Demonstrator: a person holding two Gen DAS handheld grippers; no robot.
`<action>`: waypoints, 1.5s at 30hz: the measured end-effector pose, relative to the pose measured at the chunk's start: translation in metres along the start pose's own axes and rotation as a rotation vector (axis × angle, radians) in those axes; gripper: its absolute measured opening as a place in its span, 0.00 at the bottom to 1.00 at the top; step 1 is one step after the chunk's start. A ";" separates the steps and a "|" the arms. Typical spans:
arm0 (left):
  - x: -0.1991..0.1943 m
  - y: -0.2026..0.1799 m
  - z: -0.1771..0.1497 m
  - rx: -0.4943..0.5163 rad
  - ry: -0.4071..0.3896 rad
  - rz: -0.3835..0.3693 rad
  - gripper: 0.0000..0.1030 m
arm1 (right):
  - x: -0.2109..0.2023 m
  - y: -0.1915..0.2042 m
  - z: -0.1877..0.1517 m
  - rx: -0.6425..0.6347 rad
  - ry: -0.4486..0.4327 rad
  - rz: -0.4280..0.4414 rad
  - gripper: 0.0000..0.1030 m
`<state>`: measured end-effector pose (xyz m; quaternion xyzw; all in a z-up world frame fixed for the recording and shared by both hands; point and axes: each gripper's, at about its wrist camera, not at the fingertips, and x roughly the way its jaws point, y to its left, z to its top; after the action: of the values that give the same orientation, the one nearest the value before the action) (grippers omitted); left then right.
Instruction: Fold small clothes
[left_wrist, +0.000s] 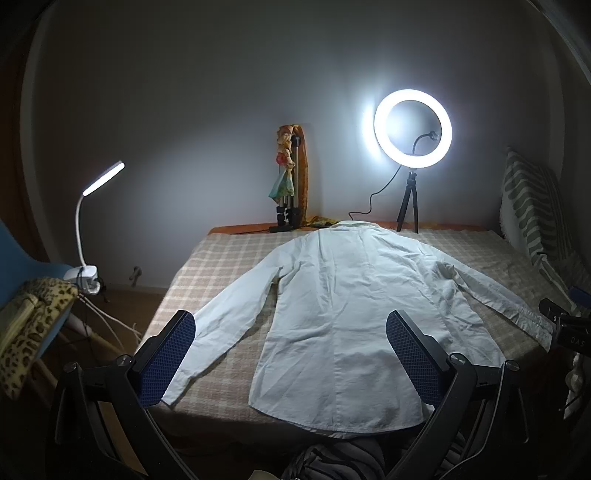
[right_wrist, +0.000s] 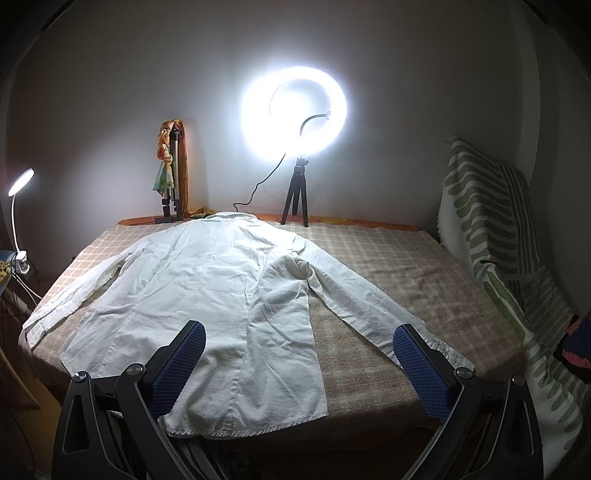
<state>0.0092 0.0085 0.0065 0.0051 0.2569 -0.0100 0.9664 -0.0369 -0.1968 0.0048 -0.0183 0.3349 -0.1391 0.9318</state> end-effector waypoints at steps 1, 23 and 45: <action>0.000 0.000 0.000 -0.001 0.001 0.000 1.00 | 0.000 0.000 0.000 0.001 -0.001 -0.001 1.00; 0.014 0.008 -0.007 -0.017 0.032 -0.005 1.00 | 0.007 0.009 0.001 -0.021 0.004 0.007 1.00; 0.078 0.077 -0.020 -0.056 0.122 0.027 1.00 | 0.031 0.031 0.009 -0.031 0.049 0.041 1.00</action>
<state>0.0685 0.0843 -0.0491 -0.0177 0.3153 0.0105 0.9488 -0.0009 -0.1756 -0.0119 -0.0226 0.3602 -0.1149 0.9255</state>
